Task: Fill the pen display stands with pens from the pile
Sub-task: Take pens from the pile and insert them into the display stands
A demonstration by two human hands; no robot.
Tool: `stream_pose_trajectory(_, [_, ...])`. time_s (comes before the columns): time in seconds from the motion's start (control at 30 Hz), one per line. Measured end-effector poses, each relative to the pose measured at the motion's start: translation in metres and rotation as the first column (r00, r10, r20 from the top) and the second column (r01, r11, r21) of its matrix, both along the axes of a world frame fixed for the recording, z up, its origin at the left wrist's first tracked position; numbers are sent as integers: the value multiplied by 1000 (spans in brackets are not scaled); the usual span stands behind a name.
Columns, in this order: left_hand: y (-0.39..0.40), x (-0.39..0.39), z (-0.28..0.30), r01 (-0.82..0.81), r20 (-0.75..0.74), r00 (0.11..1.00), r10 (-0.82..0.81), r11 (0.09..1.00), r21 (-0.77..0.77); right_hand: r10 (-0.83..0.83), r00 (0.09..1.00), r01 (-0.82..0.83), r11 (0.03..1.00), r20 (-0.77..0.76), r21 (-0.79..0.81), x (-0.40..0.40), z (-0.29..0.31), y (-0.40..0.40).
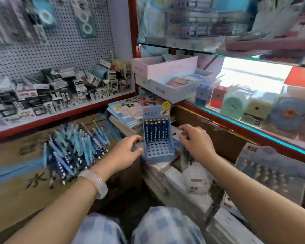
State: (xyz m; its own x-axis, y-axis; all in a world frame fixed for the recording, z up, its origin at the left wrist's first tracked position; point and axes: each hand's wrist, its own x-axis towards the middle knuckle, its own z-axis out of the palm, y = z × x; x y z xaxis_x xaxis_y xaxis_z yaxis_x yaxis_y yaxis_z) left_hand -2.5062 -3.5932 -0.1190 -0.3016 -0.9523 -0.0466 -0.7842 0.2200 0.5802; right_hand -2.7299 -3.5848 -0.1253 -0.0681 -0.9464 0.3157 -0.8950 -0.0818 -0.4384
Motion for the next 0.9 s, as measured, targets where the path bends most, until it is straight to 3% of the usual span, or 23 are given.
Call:
stream_pose_trajectory(0.33, [-28,135,0,-293,23,956,293,955,48,324,939,-336,935,116,110,170,-10,-85])
stream_pose_trajectory(0.43, [-36,180,-21,-463,19,886,463,883,69,354,921,-374,921,162,113,207,-26,-101])
stream_pose_trajectory(0.57, [-47,220,-47,-680,17,727,686,717,155,328,897,-380,914,296,139,243,-53,-113])
stream_pose_trajectory(0.67, [-59,231,-58,-737,90,664,742,630,247,295,869,-384,908,397,165,255,-72,-115])
stream_pose_trajectory(0.77, [-75,233,-65,-717,139,664,735,572,398,277,867,-375,910,414,177,256,-83,-121])
stream_pose_trajectory(0.9, [-92,233,-72,-694,256,709,657,585,419,244,867,-347,922,434,174,253,-89,-126])
